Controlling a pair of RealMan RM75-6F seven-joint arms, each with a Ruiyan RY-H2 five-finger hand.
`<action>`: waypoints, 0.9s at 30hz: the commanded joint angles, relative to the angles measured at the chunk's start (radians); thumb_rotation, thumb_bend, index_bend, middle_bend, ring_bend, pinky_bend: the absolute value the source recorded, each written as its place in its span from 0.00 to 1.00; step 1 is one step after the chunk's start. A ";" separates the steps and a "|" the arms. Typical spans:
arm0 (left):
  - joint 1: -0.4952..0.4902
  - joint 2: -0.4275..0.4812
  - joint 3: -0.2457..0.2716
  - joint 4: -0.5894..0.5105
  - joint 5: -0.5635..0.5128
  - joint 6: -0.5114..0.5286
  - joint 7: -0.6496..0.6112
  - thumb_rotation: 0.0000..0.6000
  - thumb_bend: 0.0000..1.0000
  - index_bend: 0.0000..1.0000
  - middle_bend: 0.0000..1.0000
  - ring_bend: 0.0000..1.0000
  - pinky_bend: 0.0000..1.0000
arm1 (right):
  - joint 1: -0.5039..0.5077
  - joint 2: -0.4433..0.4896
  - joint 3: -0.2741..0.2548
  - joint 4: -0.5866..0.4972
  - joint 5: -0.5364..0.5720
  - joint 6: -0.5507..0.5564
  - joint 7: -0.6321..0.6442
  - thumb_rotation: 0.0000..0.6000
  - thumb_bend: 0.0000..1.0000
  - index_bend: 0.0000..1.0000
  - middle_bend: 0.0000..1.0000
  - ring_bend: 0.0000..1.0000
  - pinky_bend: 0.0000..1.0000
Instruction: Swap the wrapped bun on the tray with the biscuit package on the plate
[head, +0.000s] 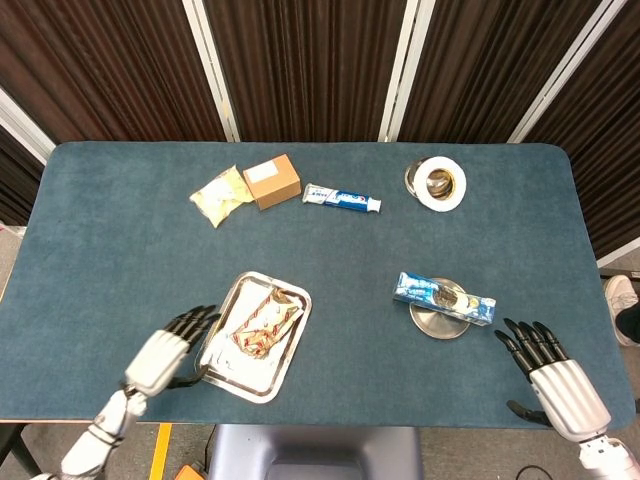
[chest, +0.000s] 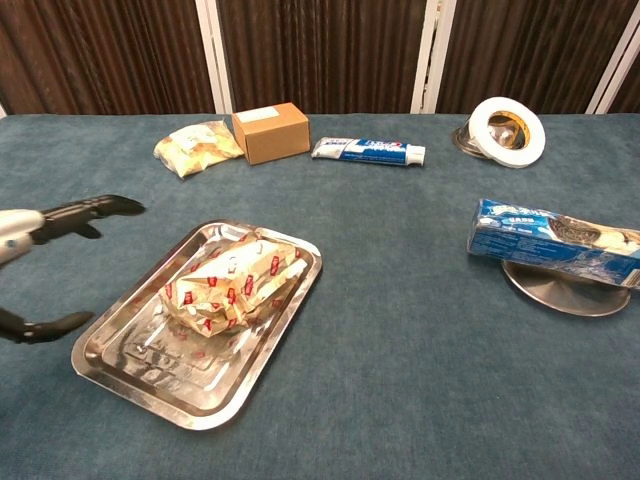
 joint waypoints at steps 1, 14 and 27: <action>-0.099 -0.119 -0.091 0.019 -0.116 -0.135 0.069 1.00 0.32 0.00 0.00 0.00 0.18 | 0.003 0.004 0.002 -0.001 0.007 -0.006 0.008 1.00 0.20 0.00 0.00 0.00 0.00; -0.186 -0.254 -0.172 0.092 -0.344 -0.249 0.286 1.00 0.31 0.00 0.00 0.00 0.22 | 0.022 0.015 0.004 -0.010 0.032 -0.049 0.023 1.00 0.20 0.00 0.00 0.00 0.00; -0.207 -0.333 -0.183 0.163 -0.349 -0.146 0.343 1.00 0.54 0.72 0.70 0.80 1.00 | 0.018 0.023 0.011 -0.011 0.048 -0.037 0.046 1.00 0.20 0.00 0.00 0.00 0.00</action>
